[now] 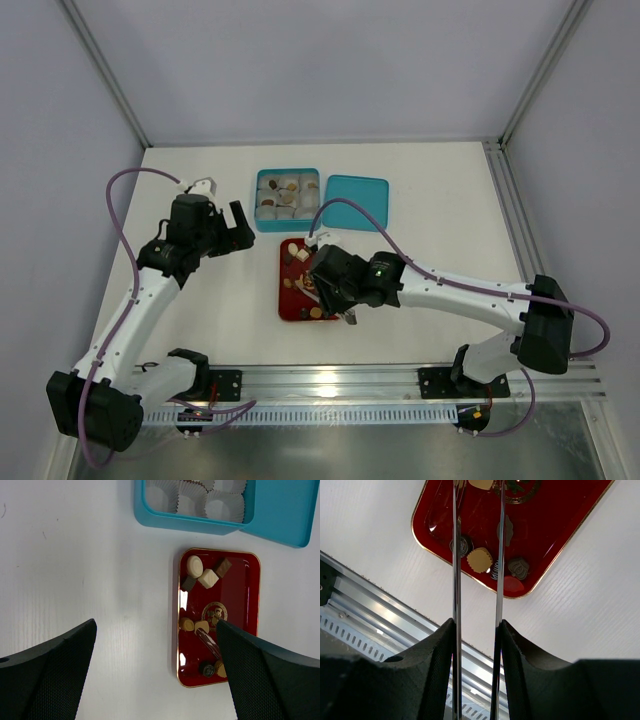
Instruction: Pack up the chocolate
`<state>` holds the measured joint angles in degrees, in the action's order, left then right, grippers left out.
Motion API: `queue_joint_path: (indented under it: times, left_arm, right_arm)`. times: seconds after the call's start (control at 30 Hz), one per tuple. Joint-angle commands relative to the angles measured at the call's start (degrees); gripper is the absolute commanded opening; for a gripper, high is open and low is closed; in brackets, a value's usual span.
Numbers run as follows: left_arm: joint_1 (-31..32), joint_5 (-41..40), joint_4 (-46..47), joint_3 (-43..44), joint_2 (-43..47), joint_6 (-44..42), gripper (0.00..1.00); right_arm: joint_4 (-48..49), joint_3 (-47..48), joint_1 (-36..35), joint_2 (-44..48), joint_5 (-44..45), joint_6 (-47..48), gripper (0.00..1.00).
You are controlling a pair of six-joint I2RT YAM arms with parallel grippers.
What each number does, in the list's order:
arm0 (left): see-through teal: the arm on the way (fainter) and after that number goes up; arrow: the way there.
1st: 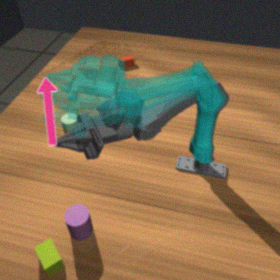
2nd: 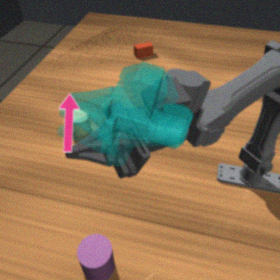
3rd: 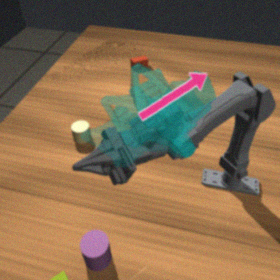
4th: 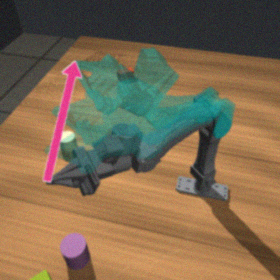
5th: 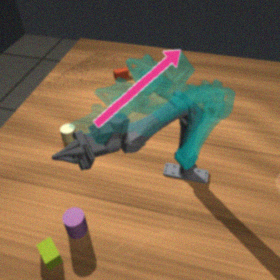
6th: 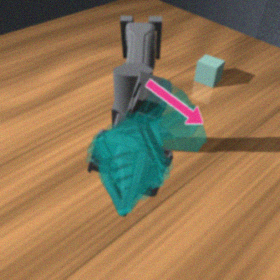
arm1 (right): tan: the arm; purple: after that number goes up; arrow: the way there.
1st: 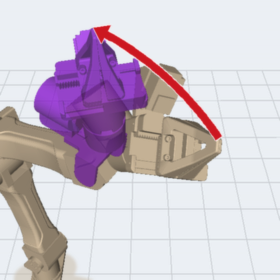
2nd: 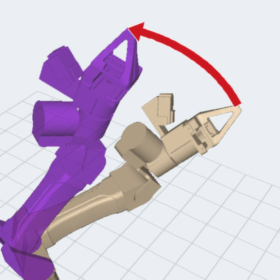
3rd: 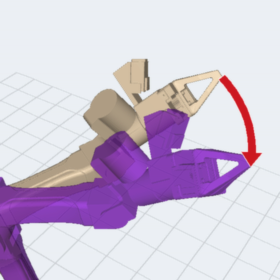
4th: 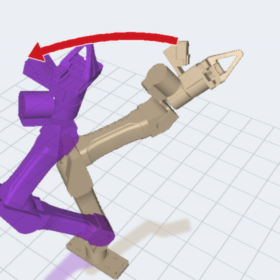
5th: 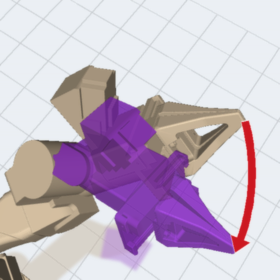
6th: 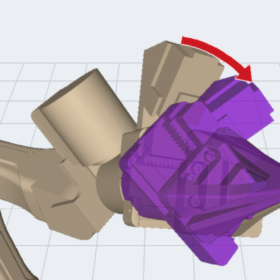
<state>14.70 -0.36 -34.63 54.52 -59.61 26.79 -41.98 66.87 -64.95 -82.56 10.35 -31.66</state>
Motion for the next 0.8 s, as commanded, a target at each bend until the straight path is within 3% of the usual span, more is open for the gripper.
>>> queue_joint_path:
  times: [0.0,0.77]
  left_arm:
    - [-0.4,0.2,0.4,-0.1,0.1,-0.2,1.00]
    - [-0.4,0.2,0.4,-0.1,0.0,-0.2,1.00]
  right_arm:
    - [0.4,1.7,-0.5,-0.3,0.7,-0.5,0.43]
    - [-0.7,2.4,-1.1,-2.3,2.3,-1.7,0.43]
